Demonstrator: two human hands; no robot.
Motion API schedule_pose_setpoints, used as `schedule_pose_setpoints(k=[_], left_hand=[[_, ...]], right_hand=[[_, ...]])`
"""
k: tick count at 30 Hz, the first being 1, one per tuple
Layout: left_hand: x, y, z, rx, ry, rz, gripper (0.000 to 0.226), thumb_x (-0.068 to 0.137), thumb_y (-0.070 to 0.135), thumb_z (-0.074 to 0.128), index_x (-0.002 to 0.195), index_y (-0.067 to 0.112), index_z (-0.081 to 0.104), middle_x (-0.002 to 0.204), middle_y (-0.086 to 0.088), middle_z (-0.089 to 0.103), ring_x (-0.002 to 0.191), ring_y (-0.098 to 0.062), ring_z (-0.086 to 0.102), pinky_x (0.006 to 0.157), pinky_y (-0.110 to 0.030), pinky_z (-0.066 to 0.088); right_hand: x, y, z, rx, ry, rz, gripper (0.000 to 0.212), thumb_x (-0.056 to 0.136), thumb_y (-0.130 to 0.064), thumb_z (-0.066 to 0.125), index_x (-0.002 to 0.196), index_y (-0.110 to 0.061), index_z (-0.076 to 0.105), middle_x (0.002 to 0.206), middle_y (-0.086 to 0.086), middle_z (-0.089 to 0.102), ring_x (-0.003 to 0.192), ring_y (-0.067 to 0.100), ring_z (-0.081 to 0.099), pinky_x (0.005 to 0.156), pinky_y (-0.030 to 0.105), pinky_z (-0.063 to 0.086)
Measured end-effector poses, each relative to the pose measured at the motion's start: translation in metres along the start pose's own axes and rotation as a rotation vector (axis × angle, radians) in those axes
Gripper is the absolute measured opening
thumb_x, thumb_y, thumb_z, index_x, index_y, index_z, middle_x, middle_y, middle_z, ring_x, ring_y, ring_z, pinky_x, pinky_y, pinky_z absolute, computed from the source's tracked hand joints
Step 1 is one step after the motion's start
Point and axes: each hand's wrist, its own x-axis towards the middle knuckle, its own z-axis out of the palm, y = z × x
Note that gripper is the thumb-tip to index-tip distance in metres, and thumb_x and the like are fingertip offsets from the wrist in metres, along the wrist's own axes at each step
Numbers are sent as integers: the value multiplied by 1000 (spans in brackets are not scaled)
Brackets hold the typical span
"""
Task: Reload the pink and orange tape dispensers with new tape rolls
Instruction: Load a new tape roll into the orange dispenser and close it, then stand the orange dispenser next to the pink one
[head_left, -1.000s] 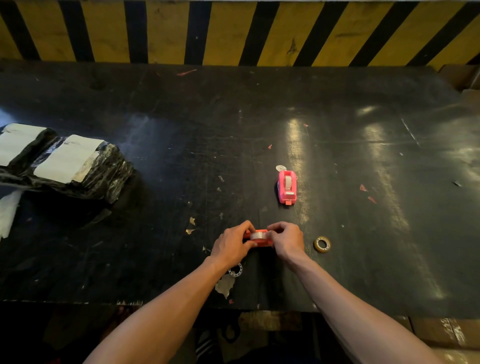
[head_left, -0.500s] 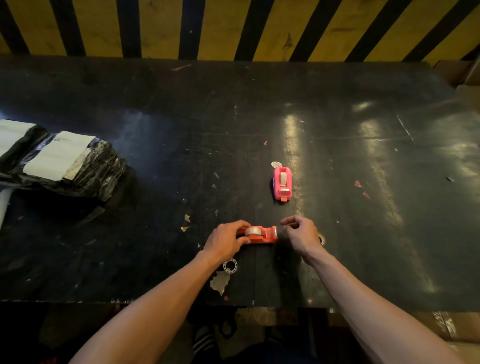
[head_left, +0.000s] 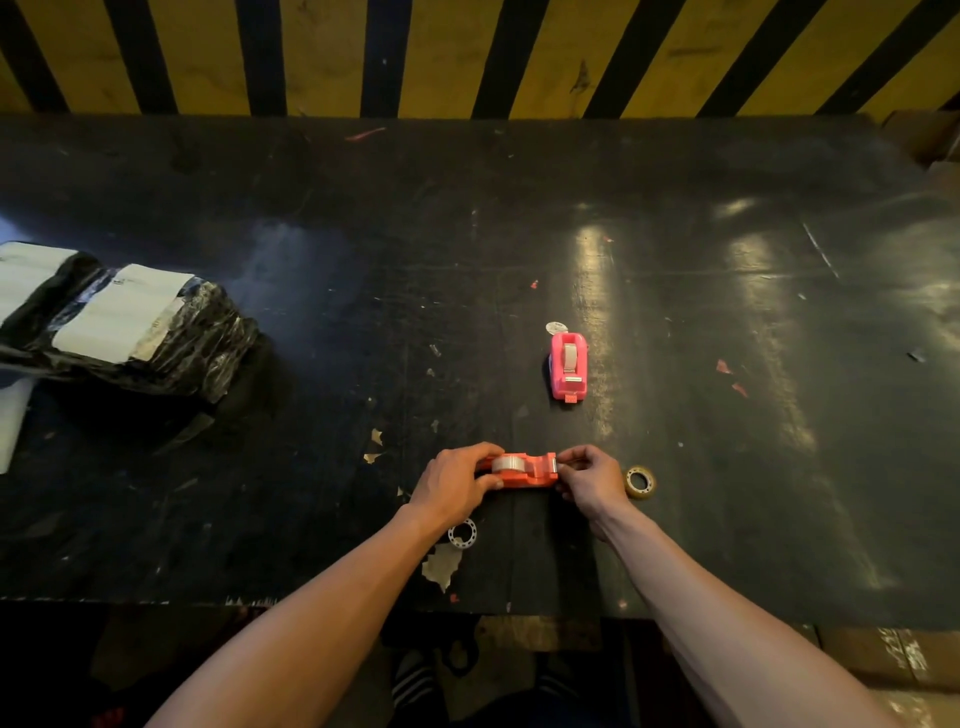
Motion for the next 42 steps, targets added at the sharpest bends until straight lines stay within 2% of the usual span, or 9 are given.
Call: schedule_pose_setpoints(k=[9, 12, 15, 18, 21, 24, 27, 32, 42], left_hand=[[9, 1, -12, 116, -19, 44, 51, 96, 22, 65, 145, 28, 52, 148, -3, 47, 136, -21, 46, 115, -43, 40], [18, 3, -22, 181, -14, 22, 53, 98, 21, 62, 148, 33, 48, 126, -1, 44, 114, -17, 49, 106, -37, 46], [23, 2, -25, 79, -35, -14, 67, 98, 16, 61, 156, 33, 33, 122, -3, 56, 109, -17, 59, 104, -39, 49], [25, 1, -22, -94, -4, -62, 77, 96, 11, 63, 159, 28, 24, 124, -4, 66, 111, -16, 65, 106, -42, 49], [26, 0, -15, -156, -25, -74, 77, 98, 8, 59, 160, 26, 18, 139, -4, 61, 122, -17, 62, 110, -44, 46], [25, -9, -10, -93, -19, -58, 74, 98, 14, 58, 160, 28, 18, 150, -2, 52, 138, -19, 49, 115, -46, 41], [23, -32, -10, 201, 26, -113, 70, 100, 36, 54, 159, 32, 17, 168, 0, 20, 155, -24, 15, 123, -52, 22], [10, -74, -11, 388, -123, -230, 76, 100, 62, 30, 154, 43, -20, 160, 3, -35, 149, -32, -29, 120, -55, -13], [15, -79, -11, 368, -197, -243, 76, 101, 61, 27, 148, 44, -30, 147, 5, -48, 134, -28, -45, 114, -57, -23]], right_hand=[[-3, 3, -2, -165, -81, -27, 14, 89, -7, 65, 89, -21, 65, 95, 8, 72, 81, 23, 69, 66, 36, 58], [-1, -1, -6, -198, -71, -105, 27, 91, -3, 53, 94, -28, 64, 108, 8, 72, 94, 25, 69, 85, 45, 59], [-6, -7, -8, -227, -238, -157, 29, 96, -17, 56, 122, -26, 63, 123, 5, 66, 105, 18, 64, 99, 42, 52], [-13, -7, 2, -444, -397, -244, 71, 83, -41, 73, 146, -25, 43, 139, 1, 54, 123, 17, 54, 108, 39, 44], [-16, -4, 23, -581, -307, -314, 91, 80, -36, 78, 155, -22, 27, 147, 4, 45, 134, 20, 45, 113, 35, 37], [-20, -4, 37, -577, -177, -337, 82, 86, -35, 72, 154, -19, 29, 145, 6, 47, 131, 20, 49, 110, 35, 41], [-16, -8, 47, -569, -129, -336, 73, 89, -35, 67, 152, -17, 33, 140, 7, 49, 124, 20, 54, 105, 34, 45], [4, -39, 62, -553, -89, -326, 68, 90, -31, 66, 149, -14, 36, 140, 11, 48, 126, 27, 53, 106, 36, 43], [62, -88, 85, -576, 6, -281, 50, 86, -34, 66, 129, -10, 55, 126, 17, 58, 111, 36, 61, 94, 38, 48]])
